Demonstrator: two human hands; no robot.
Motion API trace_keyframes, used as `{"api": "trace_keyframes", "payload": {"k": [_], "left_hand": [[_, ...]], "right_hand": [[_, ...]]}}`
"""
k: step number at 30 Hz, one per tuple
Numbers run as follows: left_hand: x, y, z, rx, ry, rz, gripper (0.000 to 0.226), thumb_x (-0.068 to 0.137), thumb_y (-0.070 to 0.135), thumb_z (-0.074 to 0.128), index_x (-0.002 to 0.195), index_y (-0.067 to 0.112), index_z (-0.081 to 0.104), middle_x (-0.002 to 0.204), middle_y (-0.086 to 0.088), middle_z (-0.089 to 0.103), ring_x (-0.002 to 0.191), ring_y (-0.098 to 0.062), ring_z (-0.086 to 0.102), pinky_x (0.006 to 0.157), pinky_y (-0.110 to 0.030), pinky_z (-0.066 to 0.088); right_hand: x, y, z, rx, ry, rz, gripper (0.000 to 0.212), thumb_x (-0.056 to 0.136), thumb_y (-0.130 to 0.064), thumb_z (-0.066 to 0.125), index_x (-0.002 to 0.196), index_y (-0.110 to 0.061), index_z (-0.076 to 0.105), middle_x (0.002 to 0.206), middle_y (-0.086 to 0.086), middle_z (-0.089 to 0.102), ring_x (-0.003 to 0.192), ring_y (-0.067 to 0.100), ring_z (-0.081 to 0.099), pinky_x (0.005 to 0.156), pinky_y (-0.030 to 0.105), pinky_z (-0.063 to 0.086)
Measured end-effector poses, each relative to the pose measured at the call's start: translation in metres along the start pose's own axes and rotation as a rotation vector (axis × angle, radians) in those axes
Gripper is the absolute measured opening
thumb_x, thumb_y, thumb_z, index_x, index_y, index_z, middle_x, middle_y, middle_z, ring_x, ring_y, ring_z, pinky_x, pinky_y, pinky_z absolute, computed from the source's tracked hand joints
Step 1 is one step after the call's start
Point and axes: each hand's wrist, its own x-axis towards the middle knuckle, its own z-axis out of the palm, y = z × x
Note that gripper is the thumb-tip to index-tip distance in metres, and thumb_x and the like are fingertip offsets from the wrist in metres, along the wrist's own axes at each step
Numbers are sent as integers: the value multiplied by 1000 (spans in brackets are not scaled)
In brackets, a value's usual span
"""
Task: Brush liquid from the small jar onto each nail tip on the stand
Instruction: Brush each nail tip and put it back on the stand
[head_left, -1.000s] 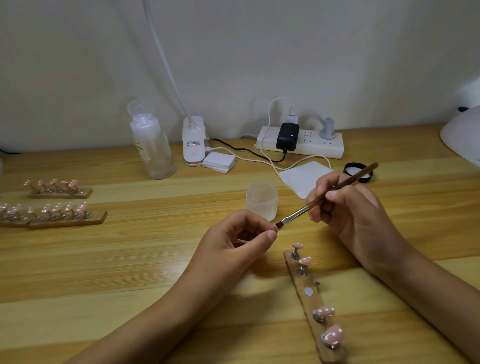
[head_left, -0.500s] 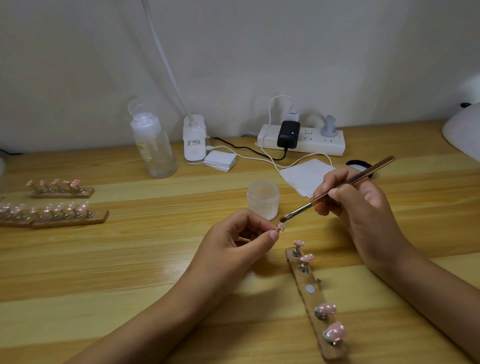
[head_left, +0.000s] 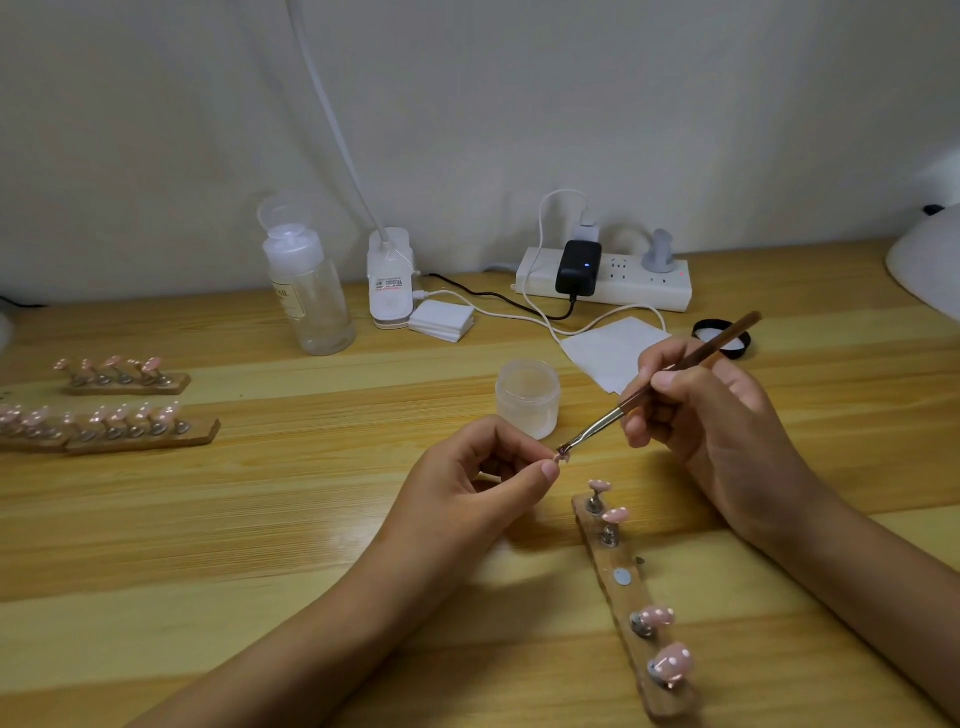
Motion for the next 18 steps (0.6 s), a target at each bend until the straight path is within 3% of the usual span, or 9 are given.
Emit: {"api": "trace_keyframes", "payload": {"k": [7, 12, 18], "left_hand": [[0, -2, -1, 19, 1, 0, 7, 84, 14, 69, 79, 18, 68, 78, -5, 65, 70, -7, 54, 62, -15, 44], [0, -2, -1, -20, 15, -3, 5, 82, 21, 70, 77, 24, 68, 75, 11, 67, 74, -5, 58, 65, -17, 47], [1, -2, 0, -90, 7, -17, 2, 79, 24, 69, 77, 23, 69, 74, 10, 67, 65, -5, 57, 63, -17, 48]], "right_hand": [[0, 0, 3, -96, 63, -9, 17, 81, -13, 49, 75, -21, 62, 61, 1, 63, 58, 12, 62, 55, 22, 52], [3, 3, -3, 18, 90, -24, 24, 81, -11, 46, 74, -23, 66, 66, 2, 67, 61, 13, 64, 59, 22, 52], [4, 2, -4, 100, -41, -34, 26, 80, -7, 40, 76, -17, 63, 70, 3, 65, 63, 14, 61, 61, 23, 52]]}}
